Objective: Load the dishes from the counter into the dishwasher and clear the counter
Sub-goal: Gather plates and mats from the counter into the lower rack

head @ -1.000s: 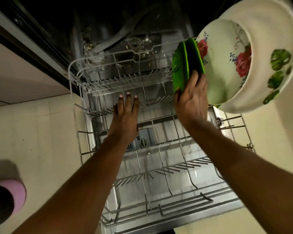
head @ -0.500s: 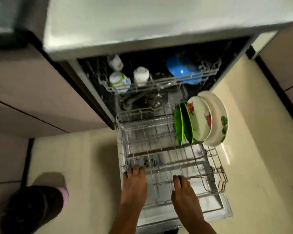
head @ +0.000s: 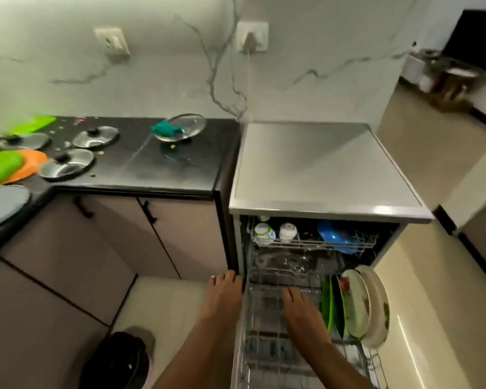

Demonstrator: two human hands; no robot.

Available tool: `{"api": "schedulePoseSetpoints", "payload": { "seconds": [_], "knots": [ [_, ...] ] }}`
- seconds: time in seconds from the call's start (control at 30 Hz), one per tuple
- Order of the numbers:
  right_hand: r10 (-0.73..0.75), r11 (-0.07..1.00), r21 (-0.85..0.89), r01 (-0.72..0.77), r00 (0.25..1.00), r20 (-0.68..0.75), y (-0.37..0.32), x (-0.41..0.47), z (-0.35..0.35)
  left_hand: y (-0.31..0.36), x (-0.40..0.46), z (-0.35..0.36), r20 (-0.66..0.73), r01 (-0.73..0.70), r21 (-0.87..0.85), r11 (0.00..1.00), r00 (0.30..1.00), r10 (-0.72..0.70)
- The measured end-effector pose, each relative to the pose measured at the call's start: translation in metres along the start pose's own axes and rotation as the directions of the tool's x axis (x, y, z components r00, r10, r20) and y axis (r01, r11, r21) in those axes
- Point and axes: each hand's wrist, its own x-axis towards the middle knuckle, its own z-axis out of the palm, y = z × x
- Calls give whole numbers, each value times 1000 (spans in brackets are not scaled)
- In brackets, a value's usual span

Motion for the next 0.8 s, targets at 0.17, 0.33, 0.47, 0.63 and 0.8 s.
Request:
{"api": "schedulePoseSetpoints", "payload": {
  "seconds": [0.17, 0.33, 0.47, 0.63, 0.8],
  "knots": [
    [-102, 993, 50, 104, 994, -40, -17, 23, -18, -34, -18, -37, -42, 147, 61, 987, 989, -144],
    [-219, 976, 9, 219, 975, -28, -37, 38, -23, -59, -44, -45, -84, 255, 77, 964, 965, -248],
    [-308, 951, -34, 306, 951, -38, -66, 60, -13, -93, -60, -45, -102, 327, 56, 943, 942, -320],
    [-358, 932, -35, 360, 932, 63, -120, 89, -3, -150, -75, -40, -126, 408, -2, 913, 905, -405],
    [-414, 904, -82, 419, 907, 74, -195, 133, 5, -234, -86, -40, -148, 447, -76, 891, 879, -453]
  ]
}}
